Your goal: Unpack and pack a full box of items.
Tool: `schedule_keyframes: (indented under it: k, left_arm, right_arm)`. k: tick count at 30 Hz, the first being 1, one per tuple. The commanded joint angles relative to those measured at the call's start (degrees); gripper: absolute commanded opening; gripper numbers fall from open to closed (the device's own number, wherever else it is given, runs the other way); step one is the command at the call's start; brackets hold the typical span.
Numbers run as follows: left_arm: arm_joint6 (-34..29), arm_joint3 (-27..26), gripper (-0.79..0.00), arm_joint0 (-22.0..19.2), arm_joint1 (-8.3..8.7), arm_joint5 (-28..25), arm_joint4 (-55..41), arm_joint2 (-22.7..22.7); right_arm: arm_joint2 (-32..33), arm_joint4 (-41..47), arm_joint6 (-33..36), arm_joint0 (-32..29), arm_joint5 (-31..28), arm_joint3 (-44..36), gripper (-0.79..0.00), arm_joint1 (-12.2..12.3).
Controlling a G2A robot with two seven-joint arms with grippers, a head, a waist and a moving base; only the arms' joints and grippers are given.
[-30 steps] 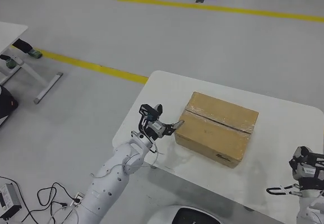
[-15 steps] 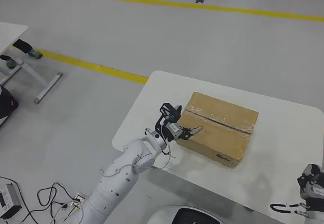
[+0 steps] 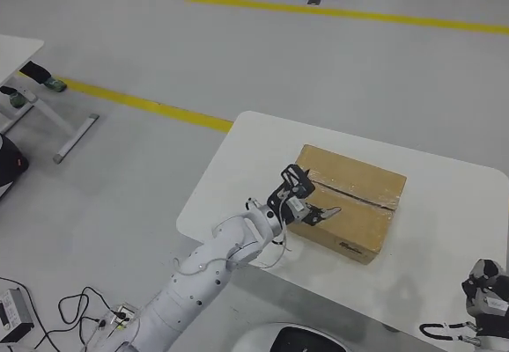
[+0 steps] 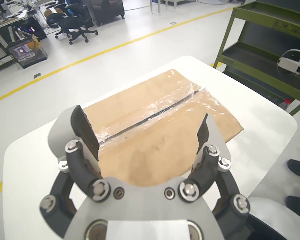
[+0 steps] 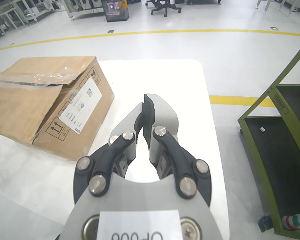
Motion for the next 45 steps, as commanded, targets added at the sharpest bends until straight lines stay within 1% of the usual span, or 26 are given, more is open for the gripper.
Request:
schedule_keyframes:
  k: [1,6,11,26,29,31,34,38,41,42,44,45]
  left_arm:
    - [-1.73,1.31,0.0,-2.88,-0.74,1.13,-1.14,2.95]
    - [-4.27,7.46,0.0,-10.39,-3.36,2.76,-2.38,11.35]
    - [-5.91,13.92,0.0,-15.77,-5.96,3.95,-1.62,18.33]
    - [-5.93,14.26,0.0,-16.05,-6.13,3.92,-1.81,18.65]
    - [-5.09,14.08,0.0,-15.66,-6.34,4.67,-1.02,18.82]
    - [-4.75,14.37,0.0,-16.38,-6.79,5.51,0.3,19.68]
    - [-5.76,16.02,0.0,-18.3,-7.85,7.36,3.47,22.11]
    - [-7.24,19.64,0.0,-21.1,-9.4,9.58,9.11,25.68]
    - [-8.67,22.63,0.0,-22.61,-10.52,11.87,12.38,27.5]
    - [-9.03,23.45,-0.04,-23.09,-10.86,12.46,13.26,27.92]
    - [-9.34,24.8,-0.089,-23.77,-11.46,13.54,14.07,28.28]
    - [-9.65,25.47,-0.215,-24.19,-11.71,13.99,15.02,28.5]
  right_arm:
    - [0.59,0.27,-0.06,-0.05,0.33,0.15,-0.785,0.0]
    - [2.25,0.61,-0.27,-0.7,0.67,0.62,-0.785,0.05]
    - [3.31,0.98,-0.51,-1.73,0.81,0.69,-0.785,0.04]
    - [3.63,2.04,-0.62,-3.33,-0.15,-0.41,-0.785,-0.14]
    - [3.18,1.97,-0.63,-3.42,-0.39,-0.43,-0.785,-0.2]
    - [3.04,1.99,-0.61,-3.45,-0.47,-0.66,-0.785,-0.23]
    - [3.19,1.94,-0.54,-3.62,-0.56,-0.99,-0.785,-0.24]
    - [3.65,2.1,-0.79,-3.93,-0.59,-0.99,-0.785,-0.26]
    - [3.86,2.38,-0.94,-4.18,-0.35,-1.05,-0.785,-0.3]
    - [3.88,2.5,-1.0,-4.25,-0.25,-1.08,-0.785,-0.33]
    - [3.89,2.55,-1.08,-4.42,-0.2,-1.19,-0.785,-0.36]
    - [3.91,2.59,-1.02,-4.5,-0.1,-1.22,-0.785,-0.37]
